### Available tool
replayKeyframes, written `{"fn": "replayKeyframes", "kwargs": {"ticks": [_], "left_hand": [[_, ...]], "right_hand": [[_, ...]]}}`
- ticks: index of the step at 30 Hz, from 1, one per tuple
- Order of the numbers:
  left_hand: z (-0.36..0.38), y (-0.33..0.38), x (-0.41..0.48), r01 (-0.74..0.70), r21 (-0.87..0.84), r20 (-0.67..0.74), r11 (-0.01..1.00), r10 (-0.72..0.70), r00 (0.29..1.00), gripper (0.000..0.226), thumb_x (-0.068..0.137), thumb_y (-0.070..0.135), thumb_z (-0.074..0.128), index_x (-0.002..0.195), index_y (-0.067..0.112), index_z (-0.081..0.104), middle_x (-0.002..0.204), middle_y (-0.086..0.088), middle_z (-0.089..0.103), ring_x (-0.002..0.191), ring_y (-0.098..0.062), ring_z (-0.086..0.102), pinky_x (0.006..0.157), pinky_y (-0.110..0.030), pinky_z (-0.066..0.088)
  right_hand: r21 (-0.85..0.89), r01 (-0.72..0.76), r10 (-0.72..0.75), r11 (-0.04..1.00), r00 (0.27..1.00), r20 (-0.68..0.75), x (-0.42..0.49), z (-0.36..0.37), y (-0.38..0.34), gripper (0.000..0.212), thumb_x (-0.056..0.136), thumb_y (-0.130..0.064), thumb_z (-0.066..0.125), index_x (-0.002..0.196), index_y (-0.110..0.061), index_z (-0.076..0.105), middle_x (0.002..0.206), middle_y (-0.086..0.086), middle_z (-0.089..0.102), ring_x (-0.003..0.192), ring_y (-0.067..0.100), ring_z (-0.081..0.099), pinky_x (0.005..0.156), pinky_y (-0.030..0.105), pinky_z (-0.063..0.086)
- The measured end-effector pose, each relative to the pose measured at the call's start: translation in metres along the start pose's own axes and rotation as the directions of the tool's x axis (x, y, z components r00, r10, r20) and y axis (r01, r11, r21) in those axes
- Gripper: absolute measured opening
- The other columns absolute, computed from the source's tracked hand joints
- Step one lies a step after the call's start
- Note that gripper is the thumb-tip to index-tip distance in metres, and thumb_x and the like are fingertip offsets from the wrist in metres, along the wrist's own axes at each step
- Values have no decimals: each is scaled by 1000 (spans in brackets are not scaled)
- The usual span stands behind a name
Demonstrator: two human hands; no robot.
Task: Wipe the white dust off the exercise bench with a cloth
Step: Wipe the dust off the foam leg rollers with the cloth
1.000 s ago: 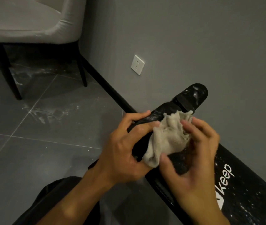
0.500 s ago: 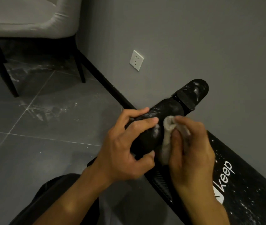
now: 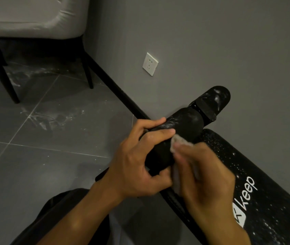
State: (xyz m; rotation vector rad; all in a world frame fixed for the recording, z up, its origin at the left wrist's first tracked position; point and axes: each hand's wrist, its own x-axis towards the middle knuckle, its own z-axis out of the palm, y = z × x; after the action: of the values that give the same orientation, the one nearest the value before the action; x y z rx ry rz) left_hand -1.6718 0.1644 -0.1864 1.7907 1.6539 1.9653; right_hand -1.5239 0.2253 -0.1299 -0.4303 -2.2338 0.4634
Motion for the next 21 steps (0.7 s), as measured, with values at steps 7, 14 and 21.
{"fn": "replayKeyframes", "kwargs": {"ticks": [7,14,21], "left_hand": [[0,-2,-1,-14,0,1,1000,14,1000,68,73,24,79,135,19,50,139,-17,50,124,-13,57,93,-34,56],[3,0,0,-25,-12,-18,1000,25,1000,69,72,21,72,136,13,47,140,-20,50,130,-20,54,98,-27,52],[2,-5,-1,-28,-101,-29,994,25,999,70,75,25,80,134,8,47,141,-22,50,133,-27,55,104,-38,50]], "right_hand": [[23,-20,19,1000,999,25,2,-2,-11,24,94,-11,65,118,-11,65,108,-7,68,96,-3,66,82,9,49],[-196,-98,85,976,994,-72,27,-9,0,19,94,-20,62,108,-10,69,98,-12,61,90,-17,56,81,0,41],[-72,75,-71,995,996,57,7,1,-18,17,90,-11,67,106,-10,72,91,-2,67,82,-2,59,78,2,41]]}}
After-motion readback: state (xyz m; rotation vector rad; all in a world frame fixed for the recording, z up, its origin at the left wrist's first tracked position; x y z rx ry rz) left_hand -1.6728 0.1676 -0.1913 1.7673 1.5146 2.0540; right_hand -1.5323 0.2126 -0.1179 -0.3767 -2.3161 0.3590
